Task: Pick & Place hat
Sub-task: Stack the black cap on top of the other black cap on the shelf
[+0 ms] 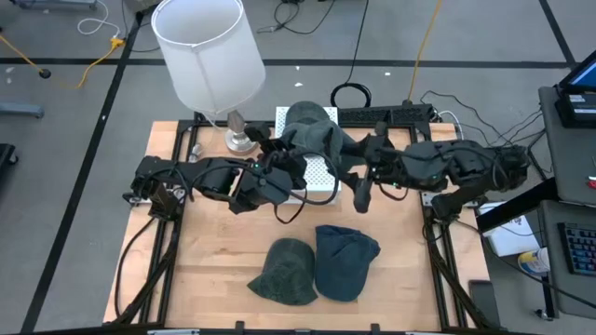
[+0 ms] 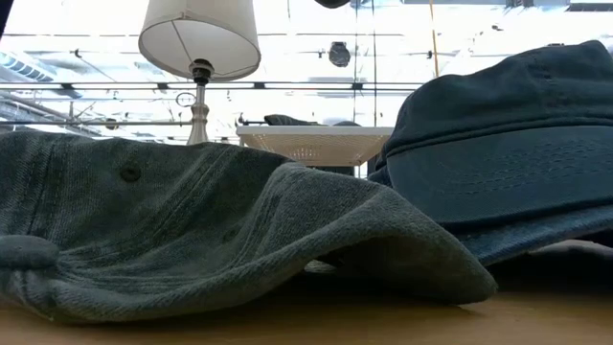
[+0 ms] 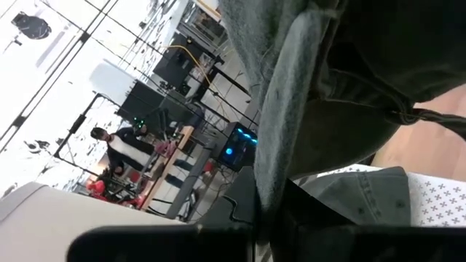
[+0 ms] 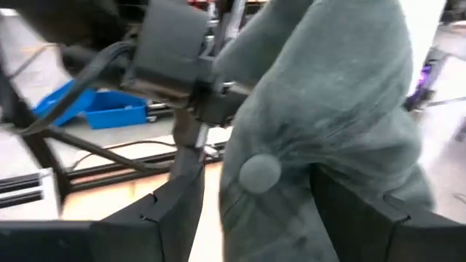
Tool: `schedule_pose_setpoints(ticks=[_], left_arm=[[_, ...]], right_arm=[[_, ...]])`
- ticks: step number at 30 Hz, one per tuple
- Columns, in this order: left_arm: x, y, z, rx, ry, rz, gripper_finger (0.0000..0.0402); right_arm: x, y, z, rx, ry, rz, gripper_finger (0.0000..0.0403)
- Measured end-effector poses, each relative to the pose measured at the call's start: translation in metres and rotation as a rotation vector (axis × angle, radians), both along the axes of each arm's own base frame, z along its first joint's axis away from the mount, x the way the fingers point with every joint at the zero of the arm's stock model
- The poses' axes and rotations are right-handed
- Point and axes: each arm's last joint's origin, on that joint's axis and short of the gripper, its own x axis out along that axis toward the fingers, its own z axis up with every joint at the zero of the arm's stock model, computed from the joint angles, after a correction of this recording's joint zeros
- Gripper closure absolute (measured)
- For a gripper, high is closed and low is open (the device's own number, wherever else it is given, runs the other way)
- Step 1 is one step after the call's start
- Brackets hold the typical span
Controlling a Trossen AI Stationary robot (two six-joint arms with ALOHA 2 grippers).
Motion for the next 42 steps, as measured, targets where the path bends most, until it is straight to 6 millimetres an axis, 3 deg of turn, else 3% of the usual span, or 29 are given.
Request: schedule_pose_setpoints(ticks=[4, 9, 10, 13, 17, 26, 35, 42], left_arm=[[-0.001, -0.004, 0.000, 0.013, 0.026, -0.019, 0.0389], [-0.002, -0.008, -0.001, 0.015, 0.038, -0.034, 0.0386], [-0.002, -0.008, -0.001, 0.015, 0.038, -0.035, 0.0388], [-0.003, -0.011, -0.002, 0.011, 0.040, -0.040, 0.0388], [-0.007, -0.016, -0.007, -0.019, 0.054, -0.064, 0.0355], [-0.013, -0.026, -0.023, -0.365, -0.013, -0.200, 0.0296], [-0.021, -0.039, -0.030, -0.770, -0.161, -0.190, 0.0289], [-0.026, -0.053, -0.029, -0.943, -0.302, -0.141, 0.0289]], right_arm=[[-0.001, -0.001, 0.001, -0.001, -0.006, -0.014, 0.0227], [-0.006, -0.002, 0.004, -0.007, -0.018, -0.029, 0.0372], [-0.009, -0.002, 0.006, -0.018, -0.020, -0.024, 0.0386], [-0.020, -0.005, 0.011, -0.023, -0.038, -0.022, 0.0389], [-0.040, -0.012, 0.017, -0.053, -0.030, -0.038, 0.0397], [-0.076, -0.024, 0.033, -0.148, -0.066, -0.048, 0.0400], [-0.078, -0.027, 0.021, -0.337, 0.117, -0.105, 0.0401], [-0.060, -0.038, 0.014, -0.487, 0.242, -0.162, 0.0401]])
